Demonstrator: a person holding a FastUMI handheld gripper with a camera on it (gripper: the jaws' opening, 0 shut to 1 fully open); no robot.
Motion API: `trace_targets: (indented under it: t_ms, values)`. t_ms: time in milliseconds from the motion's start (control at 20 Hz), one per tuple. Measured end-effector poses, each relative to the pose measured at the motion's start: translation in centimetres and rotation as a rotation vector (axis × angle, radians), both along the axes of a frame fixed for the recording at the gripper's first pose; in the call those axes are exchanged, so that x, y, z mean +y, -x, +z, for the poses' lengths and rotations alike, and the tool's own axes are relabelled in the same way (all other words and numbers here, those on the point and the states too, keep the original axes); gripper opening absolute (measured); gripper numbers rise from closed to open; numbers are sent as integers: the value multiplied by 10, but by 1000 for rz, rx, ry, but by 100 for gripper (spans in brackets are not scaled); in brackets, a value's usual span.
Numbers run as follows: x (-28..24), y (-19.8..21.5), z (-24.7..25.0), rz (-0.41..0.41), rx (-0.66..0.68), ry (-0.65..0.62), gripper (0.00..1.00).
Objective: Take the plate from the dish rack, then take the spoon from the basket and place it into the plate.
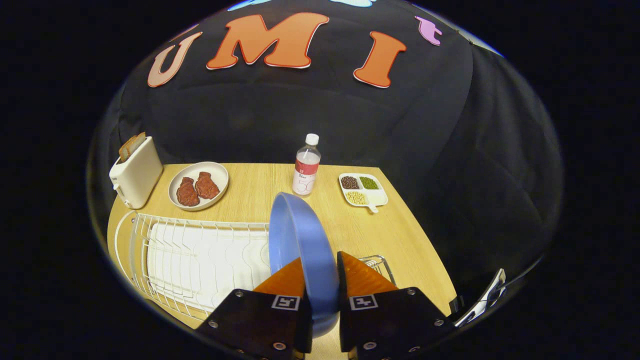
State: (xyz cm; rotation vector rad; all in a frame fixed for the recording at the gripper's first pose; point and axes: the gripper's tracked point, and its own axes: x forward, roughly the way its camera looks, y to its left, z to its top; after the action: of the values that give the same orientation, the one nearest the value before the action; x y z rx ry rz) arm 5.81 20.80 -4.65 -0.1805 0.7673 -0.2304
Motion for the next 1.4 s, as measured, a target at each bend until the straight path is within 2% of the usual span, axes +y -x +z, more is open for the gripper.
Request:
trace_targets:
  t_ms: [300,550,750,900,1050,1400]
  values:
    - [18,42,31,40,-53,-116,22]
    - [44,109,33,71,-56,-327,22]
    - [62,171,15,97,-15,-478,22]
    - [78,211,-7,70,28,-626,22]
    - [83,241,-35,35,59,-707,22]
    - [97,262,-108,-70,134,-878,21]
